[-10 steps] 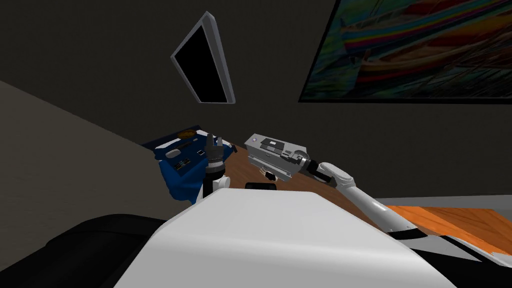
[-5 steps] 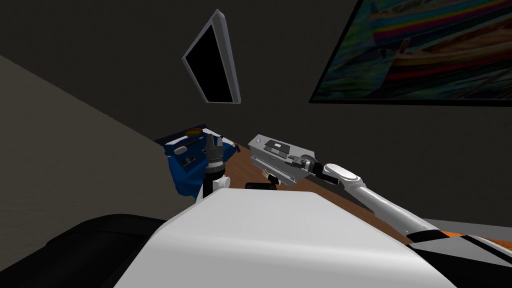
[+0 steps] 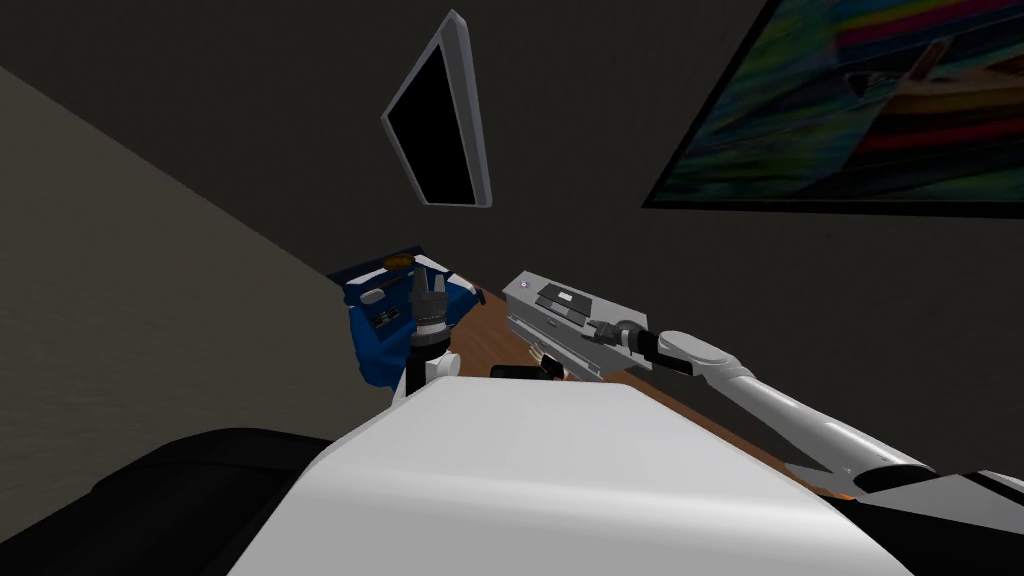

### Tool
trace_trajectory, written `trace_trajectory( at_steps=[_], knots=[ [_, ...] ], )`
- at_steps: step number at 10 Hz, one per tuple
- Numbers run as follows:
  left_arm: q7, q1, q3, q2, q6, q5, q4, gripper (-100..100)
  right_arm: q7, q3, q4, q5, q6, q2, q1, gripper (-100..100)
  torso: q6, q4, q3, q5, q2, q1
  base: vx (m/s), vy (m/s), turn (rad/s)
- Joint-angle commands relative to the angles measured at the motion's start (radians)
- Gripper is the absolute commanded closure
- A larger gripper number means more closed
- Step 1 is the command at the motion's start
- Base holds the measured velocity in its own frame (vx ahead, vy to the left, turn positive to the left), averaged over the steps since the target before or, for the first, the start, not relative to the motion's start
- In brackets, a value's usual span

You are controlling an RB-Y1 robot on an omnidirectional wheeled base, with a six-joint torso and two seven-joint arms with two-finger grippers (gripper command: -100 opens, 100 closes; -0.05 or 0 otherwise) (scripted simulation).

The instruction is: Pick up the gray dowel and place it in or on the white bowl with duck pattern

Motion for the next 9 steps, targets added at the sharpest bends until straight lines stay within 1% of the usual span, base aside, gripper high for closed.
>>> trace_trajectory(
  at_steps=[1,2,3,4,6,7,8,9],
  knots=[
    [0.000,0.000,0.000,0.000,0.000,0.000,0.000,0,0.021,-0.001,0.050,0.003,-0.021,0.007,-0.008,-100,0.000,0.000,0.000,0.000,0.000,0.000,0.030,0.009,-0.008],
    [0.000,0.000,0.000,0.000,0.000,0.000,0.000,0,0.021,0.018,0.078,0.046,-0.038,-0.023,-0.008,-100,0.000,0.001,0.002,0.000,0.003,-0.001,0.037,0.020,0.146],
    [0.000,0.000,0.000,0.000,0.000,0.000,0.000,0,0.021,0.018,0.102,0.046,-0.038,-0.023,-0.008,-100,0.000,0.001,0.002,0.000,0.003,-0.001,0.063,0.018,0.106],
    [0.000,0.000,0.000,0.000,0.000,0.000,0.000,0,0.021,0.018,0.107,0.046,-0.038,-0.023,-0.008,-100,0.000,0.001,0.002,0.000,0.002,-0.001,0.044,0.010,0.001],
    [0.000,0.000,0.000,0.000,0.000,0.000,0.000,0,0.019,0.055,0.183,0.125,-0.071,-0.075,-0.004,-100,-0.001,0.001,0.001,0.000,0.002,0.000,0.083,0.013,0.137],
    [0.000,0.000,0.000,0.000,0.000,0.000,0.000,0,0.019,0.055,0.182,0.126,-0.071,-0.075,-0.004,-100,0.001,0.000,0.001,0.000,0.001,-0.002,0.085,-0.027,-0.026],
    [0.000,0.000,0.000,0.000,0.000,0.000,0.000,0,0.019,0.055,0.205,0.126,-0.071,-0.075,-0.004,-100,0.000,0.000,0.001,-0.001,0.001,-0.003,0.081,0.037,0.153],
    [0.000,0.000,0.000,0.000,0.000,0.000,0.000,0,0.018,0.072,0.237,0.163,-0.087,-0.097,0.000,-100,0.000,0.000,0.001,0.000,0.001,0.000,0.114,0.070,0.230]
  ],
)
